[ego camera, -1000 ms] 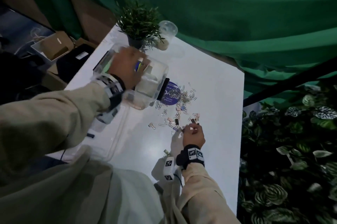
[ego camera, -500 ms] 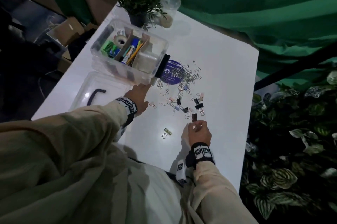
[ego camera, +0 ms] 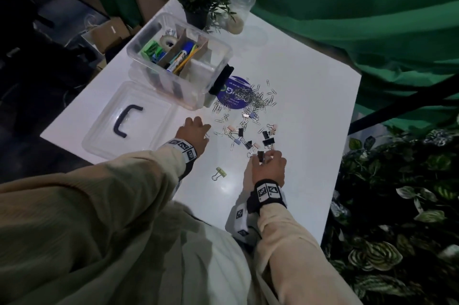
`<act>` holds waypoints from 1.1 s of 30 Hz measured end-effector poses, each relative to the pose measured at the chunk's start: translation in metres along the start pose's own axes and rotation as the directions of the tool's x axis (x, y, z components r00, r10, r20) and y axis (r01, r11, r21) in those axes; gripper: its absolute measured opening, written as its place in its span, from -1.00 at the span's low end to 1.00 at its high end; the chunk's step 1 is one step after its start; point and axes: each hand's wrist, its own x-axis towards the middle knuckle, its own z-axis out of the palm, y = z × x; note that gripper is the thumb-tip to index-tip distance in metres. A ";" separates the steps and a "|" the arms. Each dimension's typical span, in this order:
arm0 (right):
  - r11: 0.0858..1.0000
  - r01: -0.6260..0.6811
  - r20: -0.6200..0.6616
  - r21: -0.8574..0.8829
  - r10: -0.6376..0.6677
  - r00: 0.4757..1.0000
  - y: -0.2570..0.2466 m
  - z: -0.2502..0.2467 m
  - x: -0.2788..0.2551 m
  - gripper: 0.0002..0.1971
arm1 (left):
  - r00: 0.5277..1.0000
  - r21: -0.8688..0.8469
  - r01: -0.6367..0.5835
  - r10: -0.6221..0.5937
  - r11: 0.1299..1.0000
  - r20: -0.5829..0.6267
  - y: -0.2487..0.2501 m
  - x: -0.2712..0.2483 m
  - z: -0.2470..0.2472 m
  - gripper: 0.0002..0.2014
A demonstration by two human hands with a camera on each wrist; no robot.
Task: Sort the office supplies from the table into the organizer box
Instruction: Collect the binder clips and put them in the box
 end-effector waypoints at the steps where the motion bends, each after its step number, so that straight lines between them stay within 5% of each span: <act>1: 0.999 0.006 0.015 -0.033 -0.005 1.000 -0.002 0.001 0.003 -0.64 | 1.000 -0.009 0.006 -0.005 1.000 0.019 0.001 -0.003 0.003 -0.59; 6: 0.987 0.047 0.083 -0.157 -0.034 0.996 -0.004 0.009 0.011 -0.69 | 0.999 -0.134 0.044 -0.039 0.990 0.036 0.008 -0.011 0.007 -0.65; 15: 0.982 0.040 0.073 0.183 -0.054 0.996 0.018 0.002 0.011 -0.74 | 0.996 -0.378 0.073 -0.090 0.923 -0.027 0.006 -0.019 0.005 -0.92; 18: 0.955 -0.068 0.125 0.289 0.033 0.992 0.014 -0.004 0.016 -0.95 | 0.994 -0.448 0.100 -0.105 0.888 0.012 0.012 -0.026 0.001 -0.91; 21: 0.797 -0.271 0.246 0.539 0.159 0.956 0.010 -0.009 0.025 -0.89 | 0.994 -0.523 0.095 -0.050 0.847 0.099 0.024 -0.034 0.001 -0.78; 23: 0.638 -0.403 0.380 0.655 0.183 0.907 0.003 -0.011 0.028 -0.95 | 0.996 -0.554 0.045 0.006 0.831 0.091 0.029 -0.039 0.003 -0.80; 25: 0.582 -0.463 0.448 0.668 0.182 0.875 -0.003 -0.010 0.029 -0.93 | 0.995 -0.565 0.034 0.023 0.824 0.093 0.033 -0.042 0.005 -0.90; 29: 0.729 -0.411 0.374 0.547 0.227 0.899 -0.014 -0.009 0.033 -0.86 | 0.977 -0.519 0.080 0.036 0.851 0.209 0.038 -0.047 0.004 -0.86; 33: 0.912 -0.311 0.364 0.267 0.203 0.909 -0.036 -0.017 0.035 -0.78 | 0.967 -0.277 -0.071 0.135 0.958 0.217 0.037 -0.056 0.007 -0.62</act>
